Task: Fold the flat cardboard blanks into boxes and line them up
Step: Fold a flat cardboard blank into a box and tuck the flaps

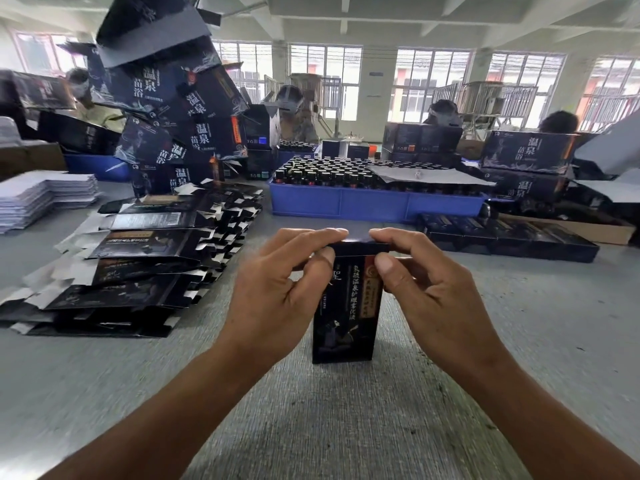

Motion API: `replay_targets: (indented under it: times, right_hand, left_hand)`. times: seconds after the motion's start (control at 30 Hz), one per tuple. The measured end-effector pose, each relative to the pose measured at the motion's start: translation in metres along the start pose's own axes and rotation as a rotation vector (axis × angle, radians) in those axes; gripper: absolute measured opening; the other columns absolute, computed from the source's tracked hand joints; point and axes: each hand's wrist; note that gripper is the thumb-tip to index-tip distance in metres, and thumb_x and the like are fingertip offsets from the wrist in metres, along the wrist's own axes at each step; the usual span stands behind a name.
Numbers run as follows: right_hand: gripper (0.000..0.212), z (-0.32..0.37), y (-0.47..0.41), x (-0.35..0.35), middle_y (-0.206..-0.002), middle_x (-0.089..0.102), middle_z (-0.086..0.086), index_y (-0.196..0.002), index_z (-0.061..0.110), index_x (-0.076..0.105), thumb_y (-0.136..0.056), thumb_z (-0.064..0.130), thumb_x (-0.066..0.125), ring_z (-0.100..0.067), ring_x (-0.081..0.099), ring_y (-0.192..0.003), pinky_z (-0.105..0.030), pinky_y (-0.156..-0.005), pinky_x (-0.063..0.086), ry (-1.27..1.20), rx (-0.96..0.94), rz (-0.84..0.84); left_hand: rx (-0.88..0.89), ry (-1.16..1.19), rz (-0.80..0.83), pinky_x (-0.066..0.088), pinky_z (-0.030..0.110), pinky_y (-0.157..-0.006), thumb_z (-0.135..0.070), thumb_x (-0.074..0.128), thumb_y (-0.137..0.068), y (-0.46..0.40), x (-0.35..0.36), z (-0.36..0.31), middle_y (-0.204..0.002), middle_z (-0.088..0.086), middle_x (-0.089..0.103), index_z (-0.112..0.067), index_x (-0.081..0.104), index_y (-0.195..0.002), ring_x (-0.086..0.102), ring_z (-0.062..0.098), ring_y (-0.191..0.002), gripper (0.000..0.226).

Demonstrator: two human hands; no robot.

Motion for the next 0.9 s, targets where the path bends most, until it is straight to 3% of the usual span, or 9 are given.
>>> replay_targets:
  times: [0.17,0.27,0.43,0.53,0.67,0.77,0.9]
  right_hand:
    - [0.024,-0.001,-0.001,-0.002,-0.115,0.069,0.015,-0.120,0.037,0.067,-0.100,0.027,0.057,-0.001,0.067,-0.104,-0.013,-0.082,0.053,0.045,-0.010,-0.003]
    - [0.024,-0.001,-0.001,-0.004,-0.114,0.069,0.017,-0.120,0.033,0.068,-0.100,0.025,0.059,0.001,0.066,-0.103,-0.009,-0.081,0.049,0.091,-0.055,-0.014]
    - [0.024,-0.001,-0.002,-0.005,-0.113,0.068,0.016,-0.121,0.024,0.069,-0.100,0.021,0.059,0.005,0.062,-0.106,-0.005,-0.083,0.046,0.199,-0.164,-0.039]
    - [0.024,-0.001,-0.003,-0.006,-0.112,0.068,0.017,-0.121,0.023,0.070,-0.100,0.023,0.057,0.005,0.062,-0.106,-0.006,-0.083,0.046,0.219,-0.170,-0.035]
    - [0.026,0.000,-0.004,-0.007,-0.111,0.068,0.018,-0.119,0.021,0.071,-0.098,0.025,0.056,0.004,0.062,-0.107,-0.007,-0.084,0.046,0.247,-0.201,-0.022]
    - [0.026,0.000,-0.004,-0.009,-0.112,0.070,0.012,-0.119,0.019,0.071,-0.098,0.024,0.056,0.002,0.063,-0.108,-0.008,-0.086,0.045,0.260,-0.208,-0.010]
    - [0.026,0.001,-0.005,-0.011,-0.114,0.071,0.008,-0.120,0.016,0.071,-0.099,0.022,0.056,-0.001,0.063,-0.108,-0.010,-0.087,0.047,0.311,-0.232,0.001]
  left_hand:
    - [-0.012,0.029,0.022,0.059,0.031,-0.083,-0.019,0.056,-0.097,-0.002,-0.002,0.000,-0.110,-0.013,0.067,-0.026,0.074,-0.113,0.064,0.009,-0.107,0.025]
    - [0.029,0.025,0.030,0.057,0.025,-0.081,-0.018,0.056,-0.096,-0.002,-0.004,0.000,-0.110,-0.013,0.068,-0.020,0.075,-0.112,0.064,0.010,-0.107,0.025]
    - [0.112,-0.039,0.055,0.049,0.008,-0.064,-0.020,0.056,-0.096,-0.002,-0.007,0.001,-0.114,-0.002,0.067,-0.011,0.074,-0.115,0.064,0.008,-0.105,0.027]
    - [0.086,-0.001,0.072,0.052,0.011,-0.071,-0.022,0.056,-0.096,-0.003,-0.008,0.002,-0.115,-0.005,0.067,-0.013,0.074,-0.115,0.063,0.008,-0.108,0.028]
    - [0.073,0.000,0.079,0.050,0.011,-0.074,-0.008,0.061,-0.097,-0.005,-0.007,0.003,-0.111,-0.005,0.067,-0.011,0.075,-0.112,0.064,0.009,-0.105,0.020]
    - [0.113,-0.039,0.099,0.050,0.011,-0.067,-0.021,0.061,-0.097,-0.005,-0.010,0.006,-0.113,-0.003,0.066,-0.013,0.074,-0.115,0.064,0.011,-0.105,0.024]
    - [0.182,-0.134,0.204,0.061,0.026,-0.069,-0.048,0.061,-0.090,-0.004,-0.018,0.014,-0.123,-0.004,0.061,-0.022,0.065,-0.127,0.064,0.011,-0.109,0.045]
Point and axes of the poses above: each hand's wrist, its own y-axis away from the middle knuckle, its own x-axis out of the palm, z = x × y
